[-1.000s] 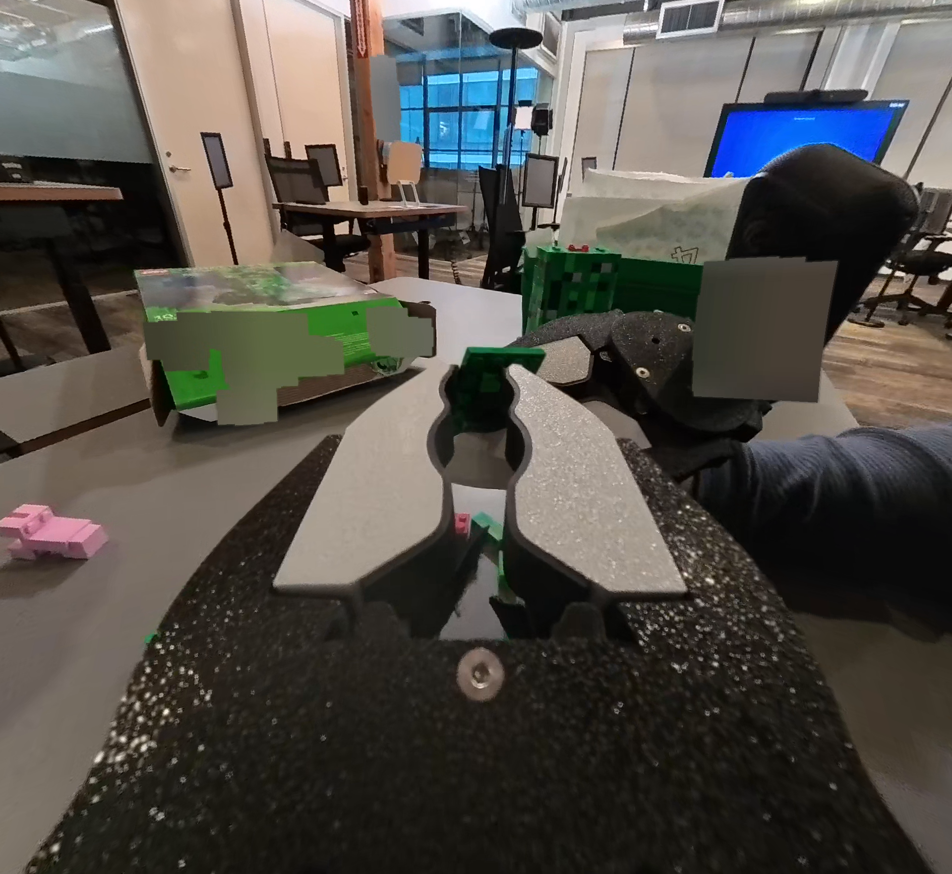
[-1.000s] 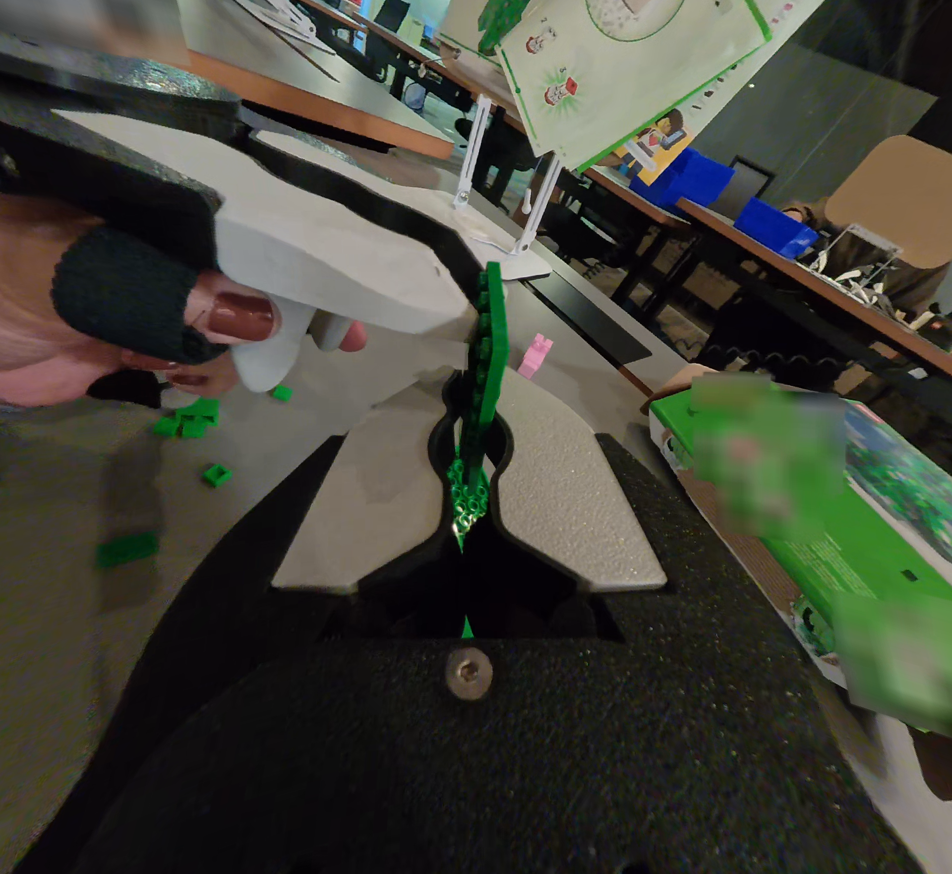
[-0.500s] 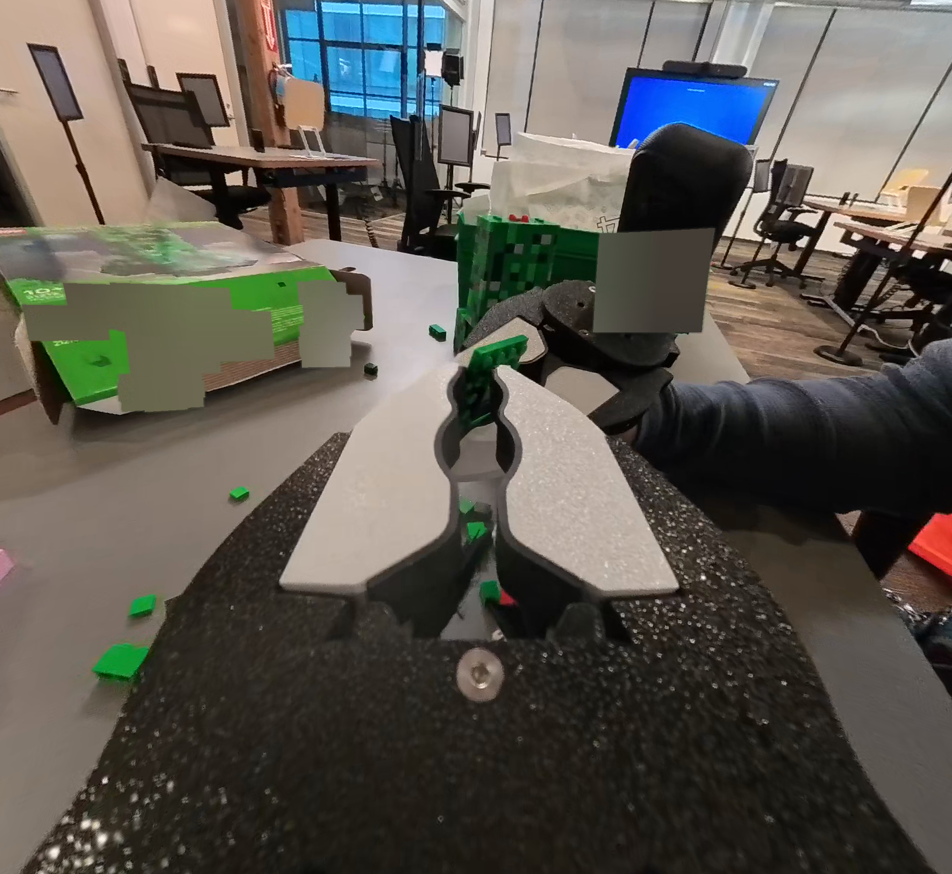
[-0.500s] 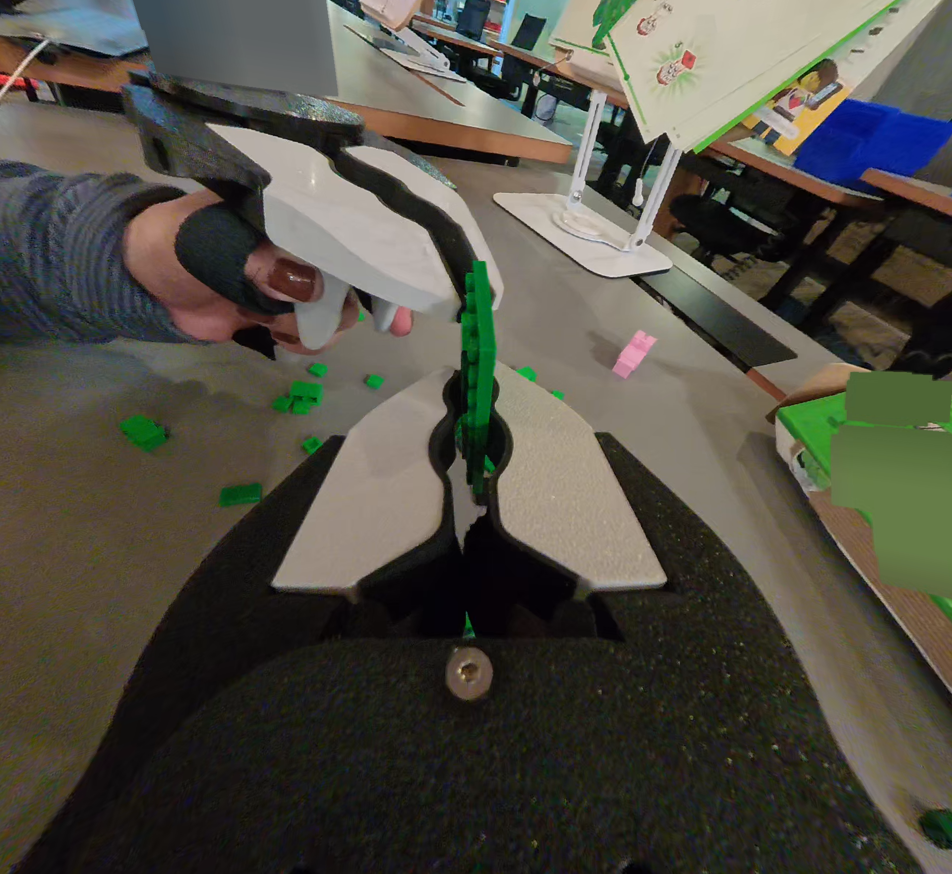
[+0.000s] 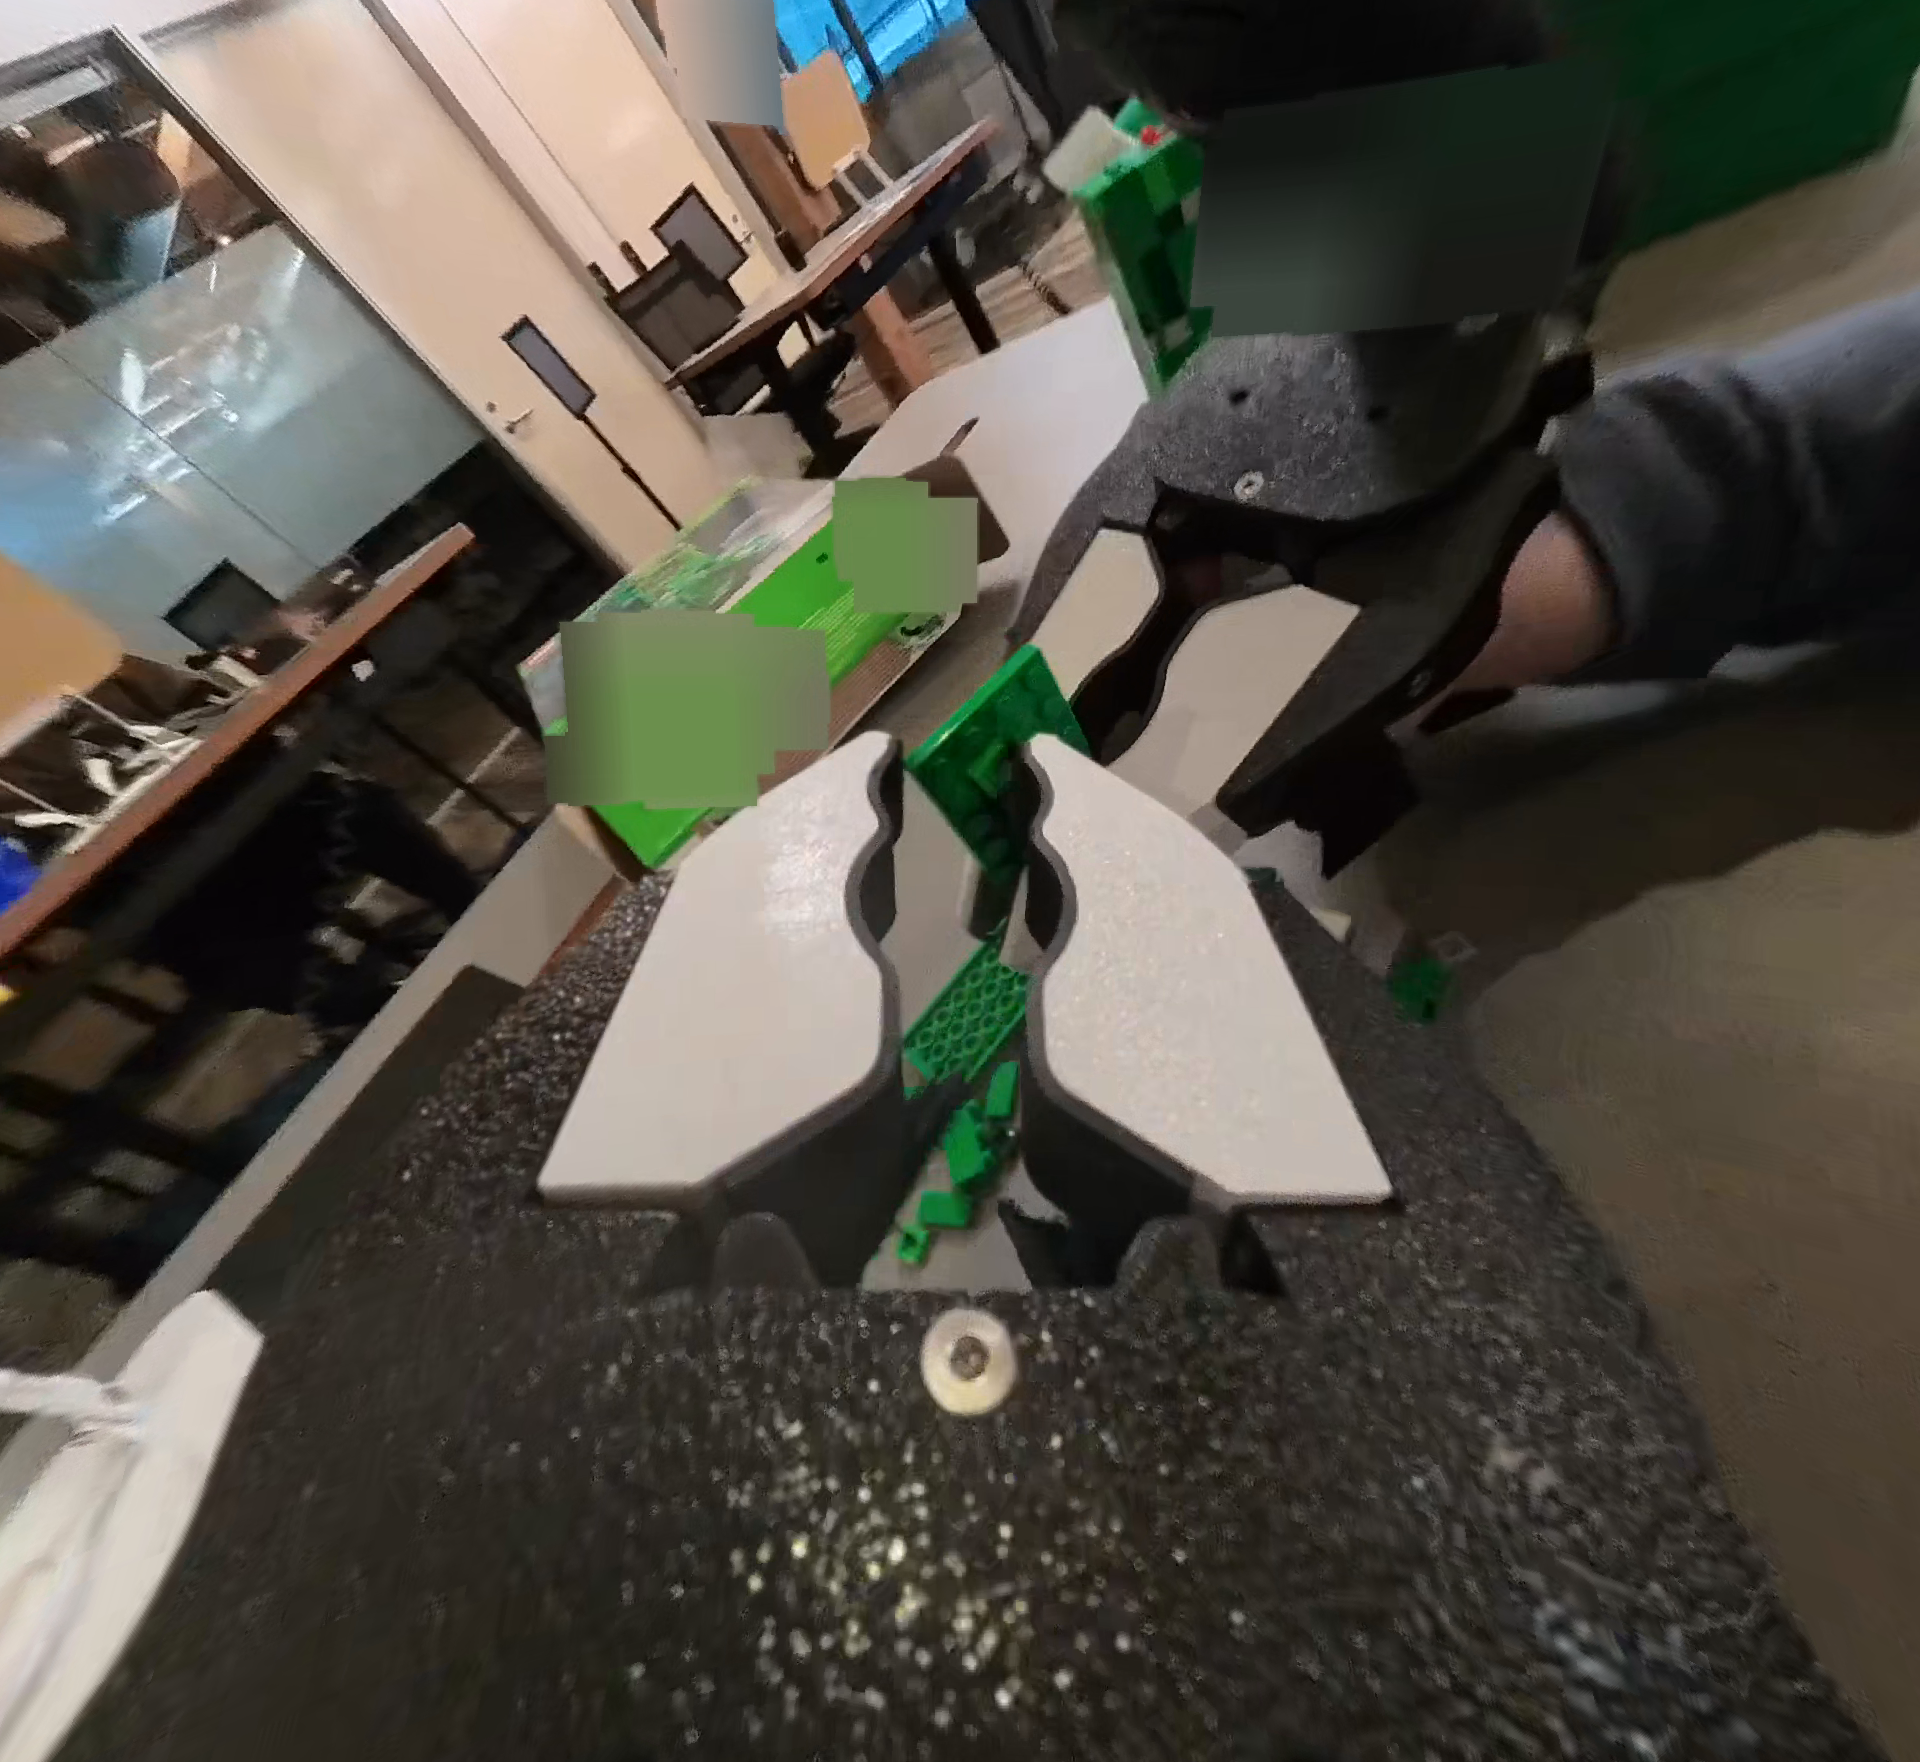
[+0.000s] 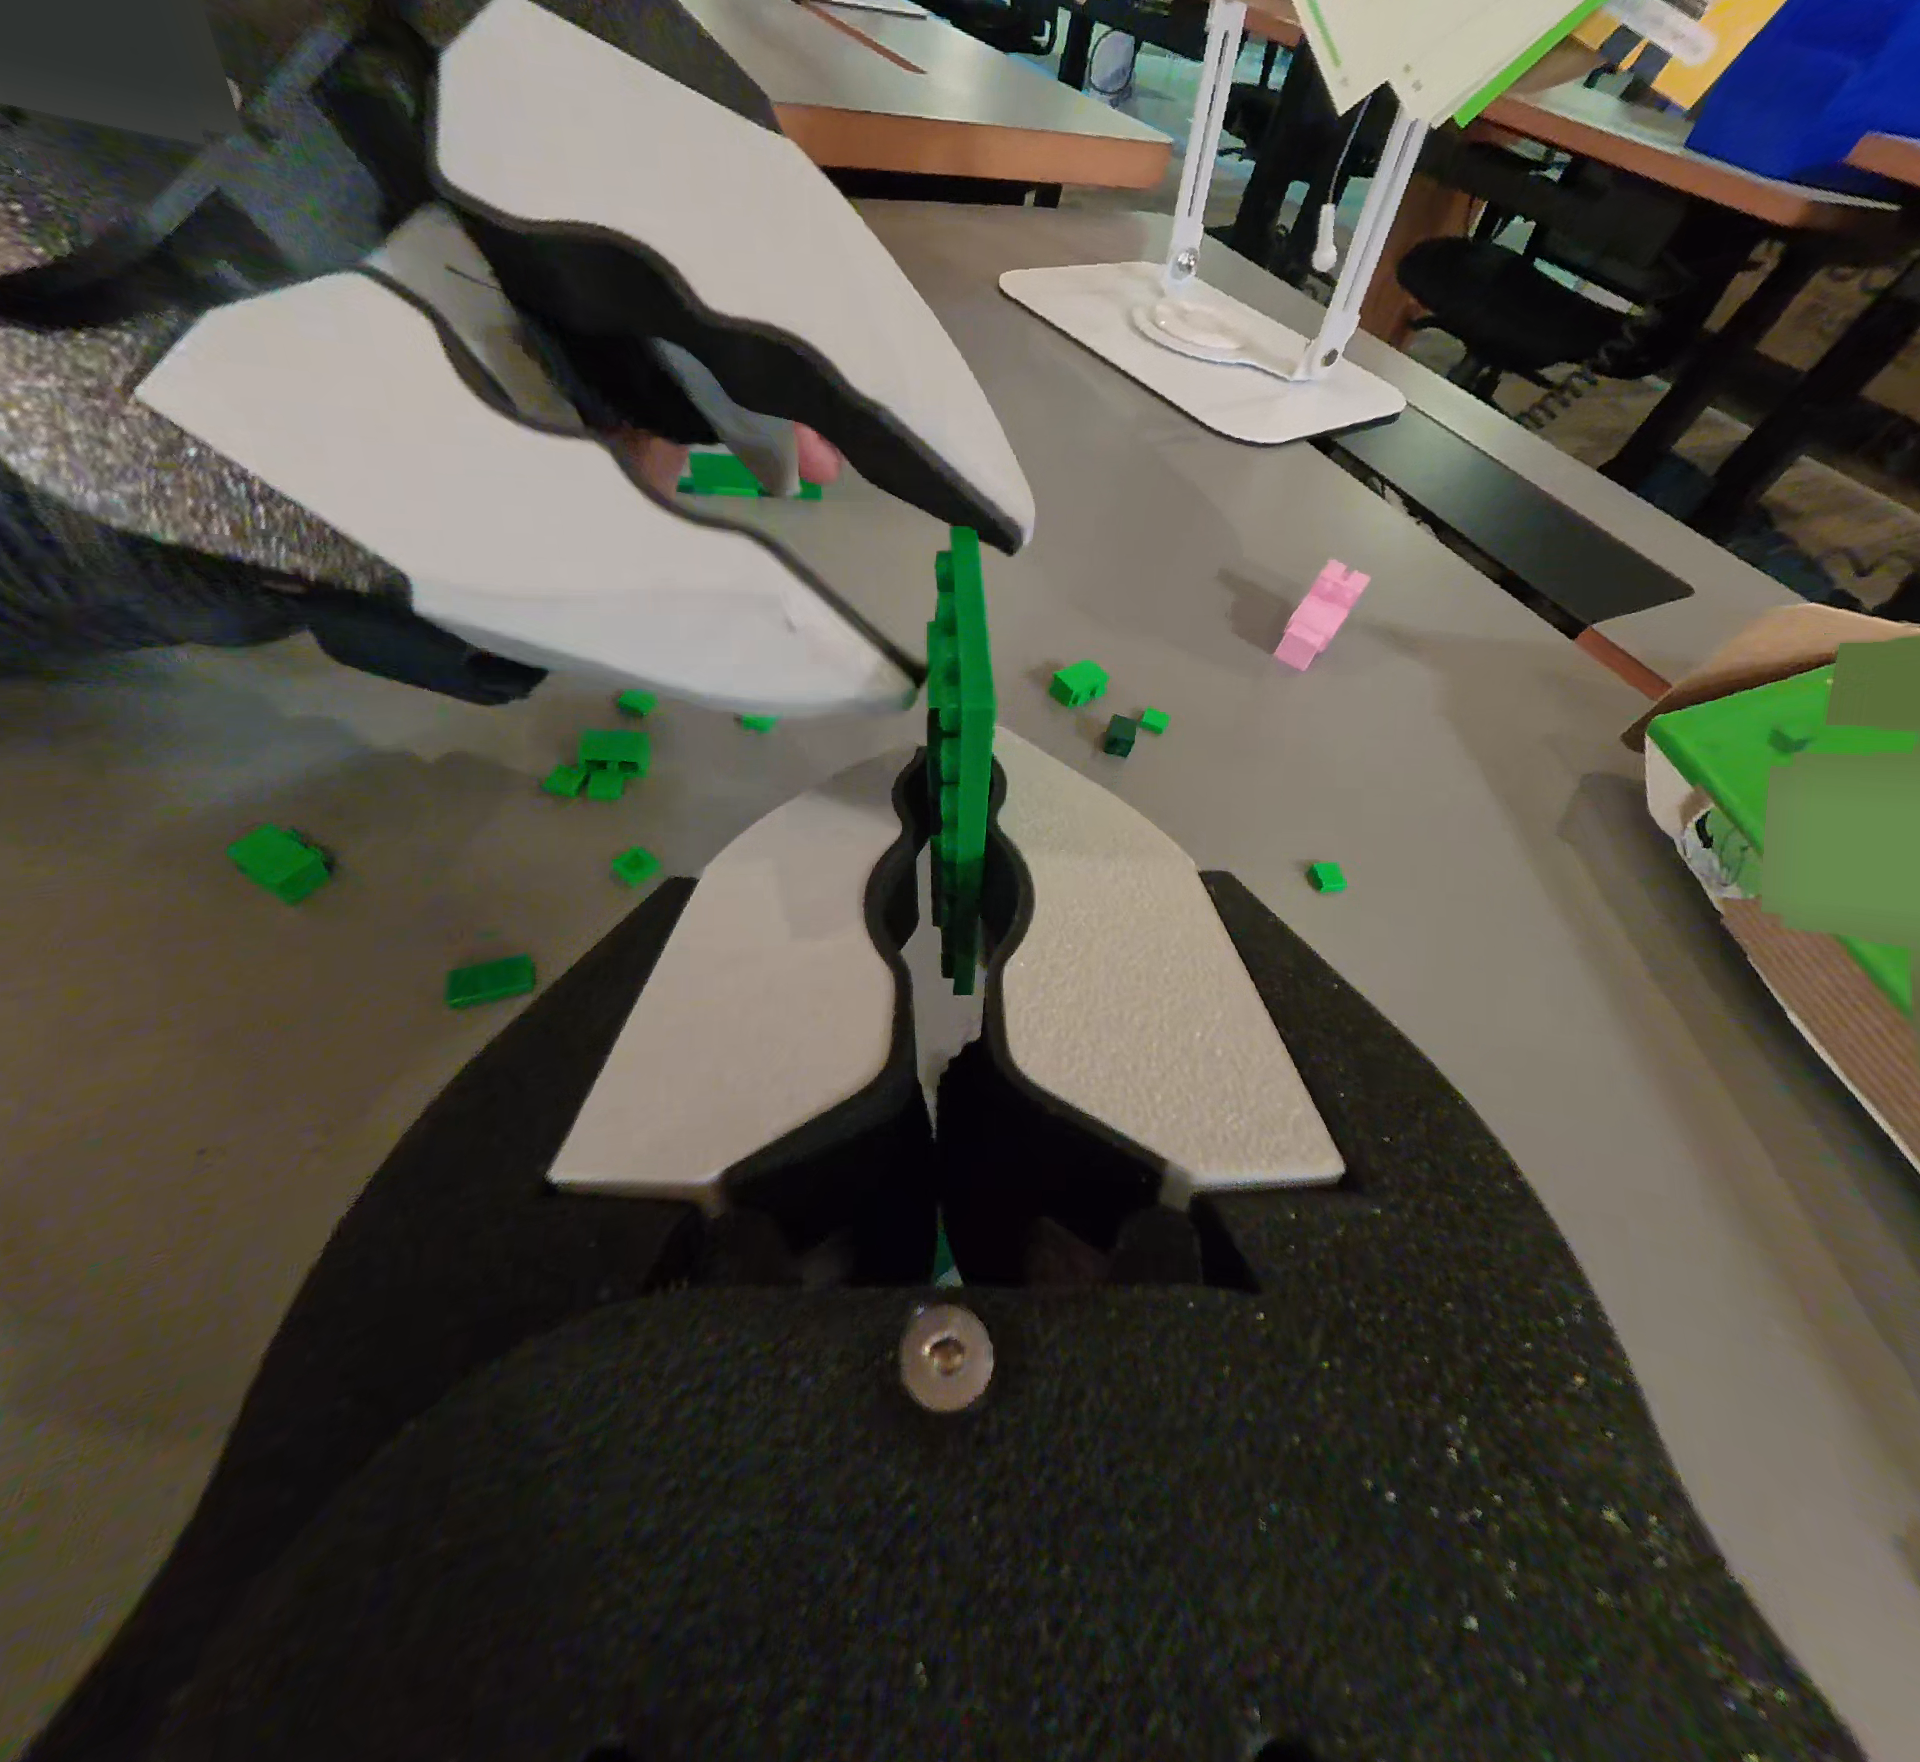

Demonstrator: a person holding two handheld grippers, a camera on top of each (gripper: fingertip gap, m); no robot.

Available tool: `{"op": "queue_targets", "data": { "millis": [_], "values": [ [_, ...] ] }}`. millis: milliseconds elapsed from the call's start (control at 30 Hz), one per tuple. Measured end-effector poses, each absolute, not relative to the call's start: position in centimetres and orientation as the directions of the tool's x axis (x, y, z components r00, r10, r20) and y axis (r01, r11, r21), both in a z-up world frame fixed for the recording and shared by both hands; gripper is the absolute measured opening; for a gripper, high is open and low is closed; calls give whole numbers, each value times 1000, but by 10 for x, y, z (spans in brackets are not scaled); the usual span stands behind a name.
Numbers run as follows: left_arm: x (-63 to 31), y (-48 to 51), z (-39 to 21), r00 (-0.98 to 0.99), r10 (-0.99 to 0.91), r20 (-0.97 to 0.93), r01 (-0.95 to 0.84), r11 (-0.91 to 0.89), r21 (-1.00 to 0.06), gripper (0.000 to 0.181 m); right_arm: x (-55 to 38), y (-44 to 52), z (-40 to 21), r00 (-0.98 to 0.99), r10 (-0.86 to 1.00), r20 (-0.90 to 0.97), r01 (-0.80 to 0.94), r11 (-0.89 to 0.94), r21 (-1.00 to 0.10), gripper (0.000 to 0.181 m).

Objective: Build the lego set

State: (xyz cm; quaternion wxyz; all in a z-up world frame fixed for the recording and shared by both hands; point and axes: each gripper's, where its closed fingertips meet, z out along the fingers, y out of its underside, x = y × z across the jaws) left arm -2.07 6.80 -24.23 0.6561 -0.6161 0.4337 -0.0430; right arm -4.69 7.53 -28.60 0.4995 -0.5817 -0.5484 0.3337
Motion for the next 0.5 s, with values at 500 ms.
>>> {"op": "queue_targets", "data": {
  "millis": [500],
  "values": [
    [-21, 68, -250, 564, -552, -613, -597, 240, -766, 20, -43, 77, -293, 155, 940, 305, 391, 225, -892, 6]
  ]
}}
